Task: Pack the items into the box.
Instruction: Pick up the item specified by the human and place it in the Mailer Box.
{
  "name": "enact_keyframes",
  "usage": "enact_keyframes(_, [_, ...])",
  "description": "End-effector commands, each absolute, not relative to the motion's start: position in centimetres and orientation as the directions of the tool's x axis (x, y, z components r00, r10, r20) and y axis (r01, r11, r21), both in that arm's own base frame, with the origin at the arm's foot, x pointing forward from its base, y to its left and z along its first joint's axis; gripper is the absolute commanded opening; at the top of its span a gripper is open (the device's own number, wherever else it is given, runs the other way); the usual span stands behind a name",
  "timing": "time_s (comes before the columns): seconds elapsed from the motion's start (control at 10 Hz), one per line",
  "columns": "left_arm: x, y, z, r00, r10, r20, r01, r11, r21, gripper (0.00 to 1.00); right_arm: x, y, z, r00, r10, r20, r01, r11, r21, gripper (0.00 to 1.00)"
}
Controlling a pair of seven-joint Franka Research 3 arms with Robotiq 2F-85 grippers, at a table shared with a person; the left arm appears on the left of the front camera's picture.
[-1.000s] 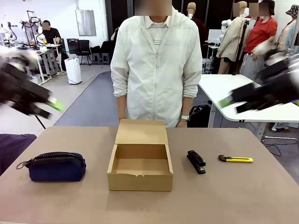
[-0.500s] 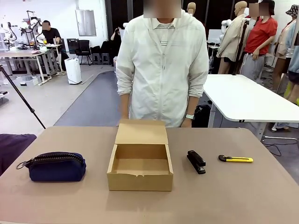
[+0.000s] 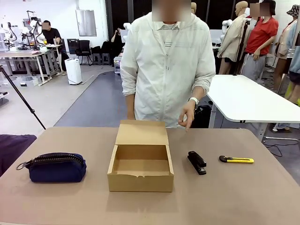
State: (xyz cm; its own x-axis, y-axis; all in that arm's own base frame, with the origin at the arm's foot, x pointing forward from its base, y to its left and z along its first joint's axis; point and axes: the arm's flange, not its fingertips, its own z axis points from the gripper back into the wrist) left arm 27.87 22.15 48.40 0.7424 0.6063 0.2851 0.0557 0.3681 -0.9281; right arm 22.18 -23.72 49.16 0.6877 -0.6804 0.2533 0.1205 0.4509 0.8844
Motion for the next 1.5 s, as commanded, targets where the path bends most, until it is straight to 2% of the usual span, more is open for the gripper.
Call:
enact_keyframes(0.0, [27.8,22.4,48.5,0.738,0.607,0.295,0.072,0.365,-0.928,1.00,21.0,-23.3,50.4,0.674,-0.677,0.295,0.082,0.465,0.882,1.00])
enact_keyframes(0.6, [27.8,22.4,48.5,0.738,0.607,0.295,0.072,0.365,-0.928,1.00,21.0,-23.3,50.4,0.674,-0.677,0.295,0.082,0.465,0.882,1.00])
enact_keyframes(0.7, [27.8,22.4,48.5,0.738,0.607,0.295,0.072,0.365,-0.928,1.00,20.9,-23.6,50.6,0.677,-0.685,0.268,0.119,0.462,0.879,1.00])
enact_keyframes(0.8, [27.8,22.4,48.5,0.738,0.607,0.295,0.072,0.365,-0.928,1.00,23.4,-22.3,51.6,0.721,-0.630,0.289,0.145,0.545,0.826,1.00])
enact_keyframes(0.9, [27.8,22.4,48.5,0.738,0.607,0.295,0.072,0.365,-0.928,1.00,28.2,-19.1,53.2,0.833,-0.467,0.298,0.122,0.680,0.723,1.00])
enact_keyframes(1.0, [27.8,22.4,48.5,0.738,0.607,0.295,0.072,0.365,-0.928,1.00,33.3,-15.4,54.0,0.911,-0.291,0.294,0.060,0.796,0.602,1.00])
enact_keyframes(1.1, [27.8,22.4,48.5,0.738,0.607,0.295,0.072,0.365,-0.928,1.00,37.4,-11.0,54.1,0.950,-0.170,0.263,0.047,0.908,0.417,1.00])
enact_keyframes(1.3, [27.8,22.4,48.5,0.738,0.607,0.295,0.072,0.365,-0.928,1.00,41.6,-2.8,53.3,0.967,0.077,0.242,-0.123,0.977,0.177,1.00])
enact_keyframes(1.4, [27.8,22.4,48.5,0.738,0.607,0.295,0.072,0.365,-0.928,1.00,42.2,1.2,52.3,0.954,0.162,0.252,-0.201,0.970,0.137,1.00])
